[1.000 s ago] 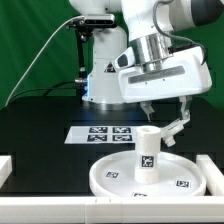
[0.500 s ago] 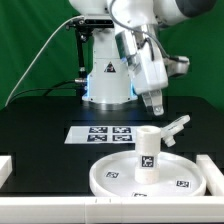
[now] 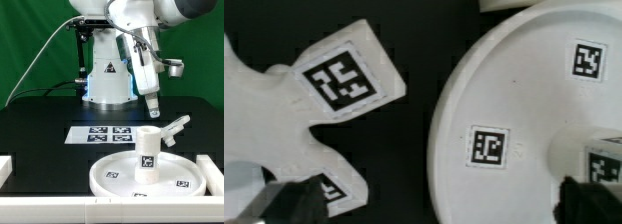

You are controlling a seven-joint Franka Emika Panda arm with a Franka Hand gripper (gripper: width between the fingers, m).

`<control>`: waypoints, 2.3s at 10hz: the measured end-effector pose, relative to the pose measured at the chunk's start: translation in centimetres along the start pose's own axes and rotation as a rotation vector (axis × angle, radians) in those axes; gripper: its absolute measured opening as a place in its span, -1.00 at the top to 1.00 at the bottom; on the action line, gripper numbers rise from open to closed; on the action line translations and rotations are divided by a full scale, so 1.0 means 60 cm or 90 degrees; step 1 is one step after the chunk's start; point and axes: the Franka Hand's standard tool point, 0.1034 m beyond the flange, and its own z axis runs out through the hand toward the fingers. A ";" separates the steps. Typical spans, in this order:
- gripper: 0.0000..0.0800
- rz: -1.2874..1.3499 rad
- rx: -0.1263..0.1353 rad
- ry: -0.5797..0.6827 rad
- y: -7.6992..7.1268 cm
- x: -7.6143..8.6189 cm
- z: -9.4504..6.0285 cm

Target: Assemble round table

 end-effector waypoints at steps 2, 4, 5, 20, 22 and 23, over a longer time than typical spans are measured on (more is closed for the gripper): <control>-0.62 -0.006 0.052 -0.025 -0.033 -0.055 -0.054; -0.62 -0.012 0.055 -0.028 -0.032 -0.062 -0.062; -0.62 -0.011 0.048 -0.027 -0.028 -0.058 -0.055; -0.62 0.058 0.064 -0.056 -0.095 -0.077 -0.036; -0.62 -0.031 0.062 -0.048 -0.085 -0.064 -0.044; -0.62 -0.070 0.059 -0.051 -0.090 -0.059 -0.043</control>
Offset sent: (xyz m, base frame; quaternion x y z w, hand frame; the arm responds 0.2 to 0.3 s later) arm -0.0066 0.0100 -0.0008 -0.0740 0.0190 0.0164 0.9969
